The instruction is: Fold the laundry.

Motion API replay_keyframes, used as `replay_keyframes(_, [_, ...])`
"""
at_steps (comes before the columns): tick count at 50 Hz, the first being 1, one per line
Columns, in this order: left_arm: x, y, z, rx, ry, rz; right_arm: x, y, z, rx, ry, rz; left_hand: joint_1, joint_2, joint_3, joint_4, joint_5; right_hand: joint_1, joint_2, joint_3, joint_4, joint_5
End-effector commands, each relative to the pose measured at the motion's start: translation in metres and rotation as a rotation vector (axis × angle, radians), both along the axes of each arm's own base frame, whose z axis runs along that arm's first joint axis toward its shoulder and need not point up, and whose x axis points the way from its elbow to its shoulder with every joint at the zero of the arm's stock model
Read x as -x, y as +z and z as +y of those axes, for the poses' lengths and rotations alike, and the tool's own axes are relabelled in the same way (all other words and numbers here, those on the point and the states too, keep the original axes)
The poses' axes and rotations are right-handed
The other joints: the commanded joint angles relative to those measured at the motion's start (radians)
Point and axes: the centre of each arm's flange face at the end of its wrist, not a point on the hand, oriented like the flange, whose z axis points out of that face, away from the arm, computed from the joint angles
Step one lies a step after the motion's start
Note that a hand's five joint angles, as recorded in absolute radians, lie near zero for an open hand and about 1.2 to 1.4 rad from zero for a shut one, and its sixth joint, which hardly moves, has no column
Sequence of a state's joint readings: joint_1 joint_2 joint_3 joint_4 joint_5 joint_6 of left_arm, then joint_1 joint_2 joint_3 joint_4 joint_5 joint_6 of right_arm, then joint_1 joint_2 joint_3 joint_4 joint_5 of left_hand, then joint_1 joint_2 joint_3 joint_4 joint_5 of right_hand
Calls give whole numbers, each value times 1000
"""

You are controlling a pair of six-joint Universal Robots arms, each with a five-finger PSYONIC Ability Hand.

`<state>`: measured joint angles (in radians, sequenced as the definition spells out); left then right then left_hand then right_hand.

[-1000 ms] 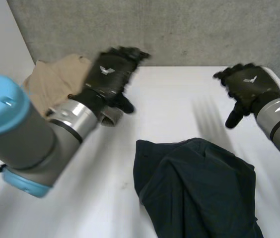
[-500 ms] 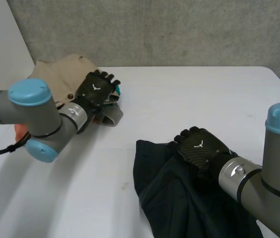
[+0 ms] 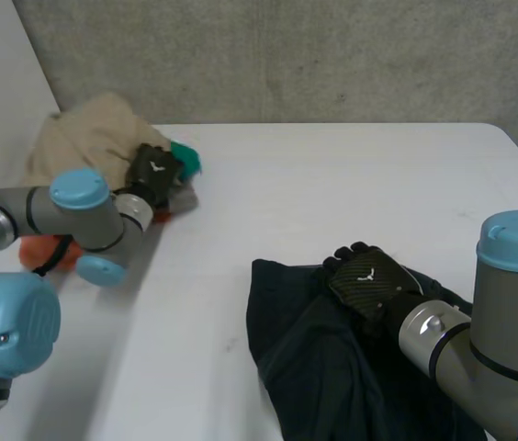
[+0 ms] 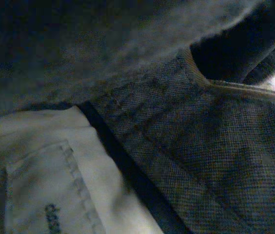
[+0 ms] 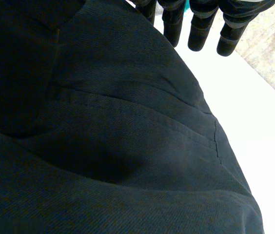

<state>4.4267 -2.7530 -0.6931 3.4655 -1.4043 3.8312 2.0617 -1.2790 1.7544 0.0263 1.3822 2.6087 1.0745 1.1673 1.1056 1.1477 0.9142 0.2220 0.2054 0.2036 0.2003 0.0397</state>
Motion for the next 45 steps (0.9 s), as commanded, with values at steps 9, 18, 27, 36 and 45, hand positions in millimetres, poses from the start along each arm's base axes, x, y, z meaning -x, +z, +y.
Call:
replay_keyframes(9, [-110, 62, -53, 285, 464, -207, -1, 2, 0, 4, 4, -5, 322, 229, 291, 249, 308, -48, -31, -29, -26, -40])
replay_keyframes(18, [-86, 41, -15, 170, 375, -212, -1, 3, -3, 11, -1, -9, -726, -819, -758, -800, -741, -48, -31, -29, -26, -40])
replay_keyframes(27, [-41, 55, 41, 89, 232, -107, -2, 6, -4, 19, -6, -16, -885, -977, -916, -958, -899, -48, -31, -29, -26, -40])
replay_keyframes(36, [-23, 121, 107, 72, 140, 49, -6, 27, -12, 50, -29, -83, -879, -971, -910, -952, -893, -48, -31, -29, -26, -40])
replay_keyframes(45, [7, 142, 198, -169, -48, 226, -1, 62, -12, 45, -49, -93, -879, -971, -910, -952, -893, -48, -31, -29, -26, -40])
